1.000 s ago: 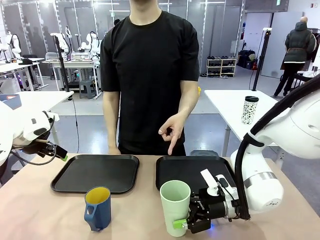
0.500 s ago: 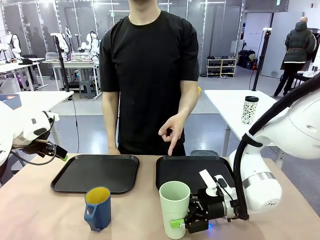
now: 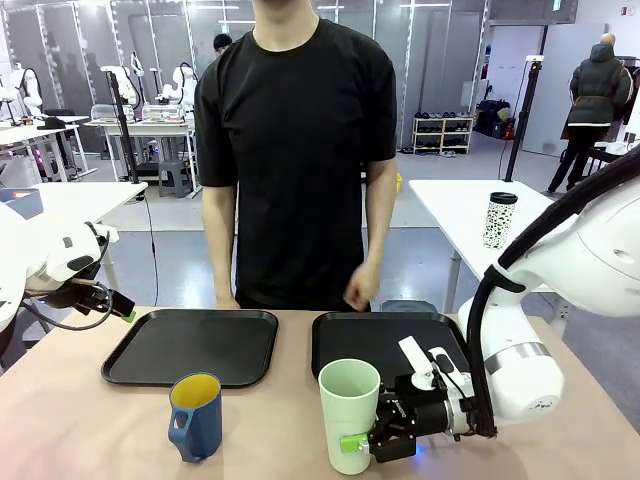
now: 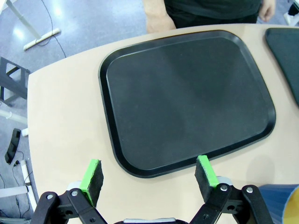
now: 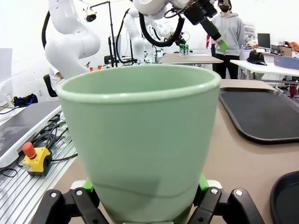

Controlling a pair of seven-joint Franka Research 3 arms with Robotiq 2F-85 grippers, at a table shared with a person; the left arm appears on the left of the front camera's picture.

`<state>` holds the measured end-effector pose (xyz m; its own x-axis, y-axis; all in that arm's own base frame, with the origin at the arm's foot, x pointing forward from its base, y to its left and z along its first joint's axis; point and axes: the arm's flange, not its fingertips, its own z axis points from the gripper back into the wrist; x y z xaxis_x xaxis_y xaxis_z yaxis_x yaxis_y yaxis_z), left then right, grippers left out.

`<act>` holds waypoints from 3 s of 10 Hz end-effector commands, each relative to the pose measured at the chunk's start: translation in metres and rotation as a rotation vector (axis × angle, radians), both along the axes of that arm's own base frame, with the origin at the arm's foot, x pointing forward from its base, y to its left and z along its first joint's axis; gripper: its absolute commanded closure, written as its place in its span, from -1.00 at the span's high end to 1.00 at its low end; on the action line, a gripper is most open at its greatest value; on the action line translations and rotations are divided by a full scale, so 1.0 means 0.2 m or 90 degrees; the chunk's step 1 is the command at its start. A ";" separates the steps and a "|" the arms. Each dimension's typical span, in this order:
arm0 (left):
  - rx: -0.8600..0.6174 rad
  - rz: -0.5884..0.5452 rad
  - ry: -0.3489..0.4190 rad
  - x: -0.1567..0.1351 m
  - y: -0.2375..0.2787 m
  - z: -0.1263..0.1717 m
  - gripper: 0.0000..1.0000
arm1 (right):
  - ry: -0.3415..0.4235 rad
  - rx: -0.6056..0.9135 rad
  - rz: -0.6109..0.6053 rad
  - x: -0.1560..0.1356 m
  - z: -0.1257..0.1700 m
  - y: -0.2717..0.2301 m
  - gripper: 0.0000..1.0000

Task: Sort and store the cups by type.
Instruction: Pick up the Reusable plastic cup, then place the picked Reusable plastic cup into the Flat Tray indicated by the person.

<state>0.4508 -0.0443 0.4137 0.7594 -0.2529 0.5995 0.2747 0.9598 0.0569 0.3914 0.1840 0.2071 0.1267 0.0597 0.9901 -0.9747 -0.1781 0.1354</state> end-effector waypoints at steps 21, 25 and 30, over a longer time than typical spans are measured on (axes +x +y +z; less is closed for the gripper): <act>0.000 0.000 -0.001 0.00 0.00 0.00 1.00 | -0.082 0.004 -0.055 -0.06 0.34 -0.12 0.15; 0.000 0.000 -0.001 0.00 0.00 0.00 1.00 | -0.082 0.004 -0.055 -0.06 0.34 -0.12 0.15; 0.000 0.000 -0.001 0.00 0.00 0.00 1.00 | -0.082 0.004 -0.055 -0.06 0.34 -0.12 0.15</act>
<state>0.4508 -0.0443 0.4137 0.7594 -0.2529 0.5994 0.2747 0.9598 0.0569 0.3784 0.1592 0.2734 0.0052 0.0532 0.9986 -0.9960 -0.0886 0.0099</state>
